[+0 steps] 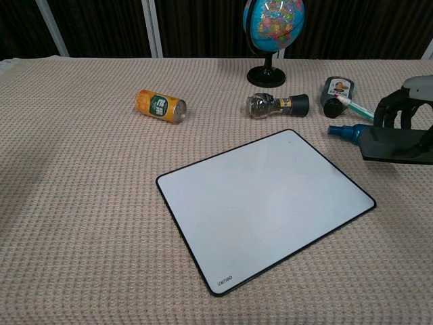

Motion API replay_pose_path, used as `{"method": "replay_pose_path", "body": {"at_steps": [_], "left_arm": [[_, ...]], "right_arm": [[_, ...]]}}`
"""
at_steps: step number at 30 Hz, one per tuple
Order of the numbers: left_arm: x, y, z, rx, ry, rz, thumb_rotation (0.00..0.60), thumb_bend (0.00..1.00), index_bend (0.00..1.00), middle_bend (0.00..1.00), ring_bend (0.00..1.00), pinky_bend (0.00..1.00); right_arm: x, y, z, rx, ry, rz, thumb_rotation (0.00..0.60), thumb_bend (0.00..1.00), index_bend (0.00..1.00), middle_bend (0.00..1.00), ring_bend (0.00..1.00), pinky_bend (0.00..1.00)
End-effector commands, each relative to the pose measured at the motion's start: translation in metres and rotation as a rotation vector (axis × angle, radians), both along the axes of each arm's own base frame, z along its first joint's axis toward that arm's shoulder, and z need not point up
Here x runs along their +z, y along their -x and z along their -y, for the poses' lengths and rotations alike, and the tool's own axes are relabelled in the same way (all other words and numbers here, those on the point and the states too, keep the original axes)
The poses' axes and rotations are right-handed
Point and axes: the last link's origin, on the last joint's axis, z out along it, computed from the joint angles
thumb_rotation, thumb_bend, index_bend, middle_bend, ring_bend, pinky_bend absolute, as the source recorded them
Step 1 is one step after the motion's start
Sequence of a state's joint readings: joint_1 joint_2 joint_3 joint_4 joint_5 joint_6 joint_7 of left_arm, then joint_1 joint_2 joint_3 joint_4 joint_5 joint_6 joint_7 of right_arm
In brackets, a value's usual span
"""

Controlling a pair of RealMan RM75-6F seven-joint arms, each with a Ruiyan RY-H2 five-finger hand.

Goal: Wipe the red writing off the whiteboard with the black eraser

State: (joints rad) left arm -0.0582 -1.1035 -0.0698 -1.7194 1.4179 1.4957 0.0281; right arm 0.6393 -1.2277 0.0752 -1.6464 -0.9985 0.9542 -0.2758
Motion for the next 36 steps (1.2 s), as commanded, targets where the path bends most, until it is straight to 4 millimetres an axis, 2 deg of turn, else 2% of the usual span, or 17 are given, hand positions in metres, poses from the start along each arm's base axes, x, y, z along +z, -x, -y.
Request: {"method": "replay_pose_path", "body": {"at_steps": [1,8,11,12,14,16,18,20,24,30,32,36], "left_arm": [[0.000,0.000,0.000,0.000,-0.002,0.000,0.600,0.74,0.12,0.05,0.00,0.00],[-0.001,0.000,0.001,-0.001,0.000,-0.006,0.600,0.74,0.12,0.04,0.00,0.00],[-0.001,-0.001,0.001,-0.002,-0.001,-0.005,0.600,0.74,0.12,0.05,0.00,0.00],[-0.001,-0.001,0.001,-0.002,-0.002,-0.005,0.600,0.74,0.12,0.05,0.00,0.00],[0.000,0.000,0.000,0.000,-0.003,-0.006,0.600,0.74,0.12,0.05,0.00,0.00],[0.000,0.000,0.000,0.001,-0.002,-0.006,0.600,0.74,0.12,0.05,0.00,0.00],[0.000,0.000,0.000,0.001,-0.001,-0.006,0.600,0.74,0.12,0.05,0.00,0.00],[0.000,0.000,0.000,0.002,-0.001,-0.006,0.600,0.74,0.12,0.04,0.00,0.00],[-0.001,0.000,0.000,0.003,0.000,-0.006,0.600,0.74,0.12,0.04,0.00,0.00],[-0.001,0.000,0.001,0.002,0.000,-0.007,0.600,0.74,0.12,0.04,0.00,0.00],[-0.001,0.000,0.001,0.002,-0.002,-0.005,0.600,0.74,0.12,0.04,0.00,0.00],[-0.001,-0.001,0.001,0.001,0.002,-0.007,0.600,0.74,0.12,0.05,0.00,0.00]], "right_arm": [[-0.001,0.019,-0.006,-0.017,0.009,0.004,0.600,0.39,0.52,0.49,0.46,0.26],[-0.011,0.037,-0.008,0.003,0.040,-0.010,0.600,0.38,0.52,0.47,0.44,0.26],[-0.016,0.041,-0.007,0.008,0.048,-0.009,0.600,0.33,0.52,0.46,0.43,0.25],[-0.017,0.042,-0.007,0.006,0.041,-0.011,0.600,0.29,0.51,0.45,0.42,0.25],[-0.020,0.045,-0.007,0.002,0.023,-0.022,0.600,0.19,0.41,0.40,0.37,0.22],[-0.021,0.047,-0.007,0.000,0.011,-0.038,0.600,0.10,0.24,0.28,0.29,0.20],[-0.020,0.047,-0.007,0.000,0.000,-0.061,0.600,0.05,0.12,0.18,0.23,0.19],[-0.017,0.046,-0.007,0.002,-0.012,-0.084,0.600,0.02,0.04,0.11,0.16,0.18],[-0.008,0.037,-0.008,-0.003,-0.026,-0.090,0.600,0.01,0.00,0.04,0.11,0.18],[0.022,0.024,-0.011,0.017,0.081,-0.035,0.600,0.01,0.00,0.05,0.11,0.18],[0.034,0.025,-0.021,0.015,0.115,-0.018,0.600,0.01,0.00,0.05,0.11,0.18],[0.050,0.035,-0.057,0.006,0.169,-0.008,0.600,0.01,0.00,0.05,0.11,0.18]]}}
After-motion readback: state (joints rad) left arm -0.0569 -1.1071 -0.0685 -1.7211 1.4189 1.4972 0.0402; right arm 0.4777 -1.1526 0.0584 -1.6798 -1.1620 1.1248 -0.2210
